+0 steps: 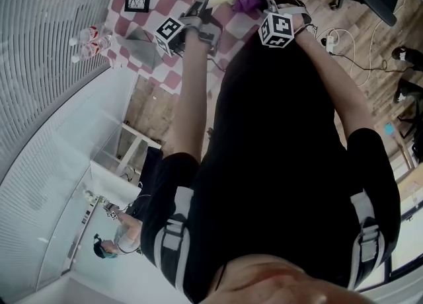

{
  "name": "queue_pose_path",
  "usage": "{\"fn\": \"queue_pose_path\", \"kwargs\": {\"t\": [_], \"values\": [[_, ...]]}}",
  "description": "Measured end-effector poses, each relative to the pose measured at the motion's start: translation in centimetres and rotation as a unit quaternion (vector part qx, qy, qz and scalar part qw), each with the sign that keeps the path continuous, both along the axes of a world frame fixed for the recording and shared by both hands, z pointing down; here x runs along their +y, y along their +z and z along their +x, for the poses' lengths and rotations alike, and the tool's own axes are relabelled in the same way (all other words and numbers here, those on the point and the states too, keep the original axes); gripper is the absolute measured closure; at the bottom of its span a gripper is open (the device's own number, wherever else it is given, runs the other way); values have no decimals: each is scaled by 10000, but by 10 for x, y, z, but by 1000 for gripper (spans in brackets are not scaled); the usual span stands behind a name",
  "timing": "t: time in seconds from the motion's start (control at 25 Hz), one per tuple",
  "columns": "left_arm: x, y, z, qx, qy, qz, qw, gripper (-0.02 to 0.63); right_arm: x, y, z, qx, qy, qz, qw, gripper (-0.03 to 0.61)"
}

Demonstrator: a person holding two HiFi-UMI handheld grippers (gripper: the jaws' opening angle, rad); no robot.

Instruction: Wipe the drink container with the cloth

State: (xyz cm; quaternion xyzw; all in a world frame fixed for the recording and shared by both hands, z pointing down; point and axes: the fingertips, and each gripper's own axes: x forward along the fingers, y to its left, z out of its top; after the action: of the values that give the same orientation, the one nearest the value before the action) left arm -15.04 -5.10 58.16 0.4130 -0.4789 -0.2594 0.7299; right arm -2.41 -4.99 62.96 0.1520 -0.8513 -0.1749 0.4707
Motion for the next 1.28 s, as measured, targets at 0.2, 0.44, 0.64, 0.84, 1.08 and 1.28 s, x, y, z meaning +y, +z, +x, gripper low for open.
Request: {"fn": "queue_pose_path", "kwargs": {"t": [0.2, 0.44, 0.64, 0.84, 1.08, 1.28], "values": [[2, -3, 3, 14, 3, 5, 10000, 344, 7, -23, -22, -404, -248, 20, 9989, 474], [2, -8, 11, 36, 63, 59, 10000, 344, 14, -63, -52, -1140, -382, -162, 9926, 474], [3, -12, 14, -121, 231, 152, 9995, 344, 18, -91, -68, -1575, -425, -290, 9862, 474], [2, -16, 16, -385, 550, 380, 9970, 344, 2, -111, -70, -1856, -252, -163, 9822, 474], [-2, -24, 23, -933, 1219, 844, 9845, 344, -21, -117, -66, -1913, -229, -395, 9805, 474], [1, -34, 38, -1746, 2091, 1434, 9514, 345, -24, -111, -53, -1911, -314, -1078, 9751, 474]]}}
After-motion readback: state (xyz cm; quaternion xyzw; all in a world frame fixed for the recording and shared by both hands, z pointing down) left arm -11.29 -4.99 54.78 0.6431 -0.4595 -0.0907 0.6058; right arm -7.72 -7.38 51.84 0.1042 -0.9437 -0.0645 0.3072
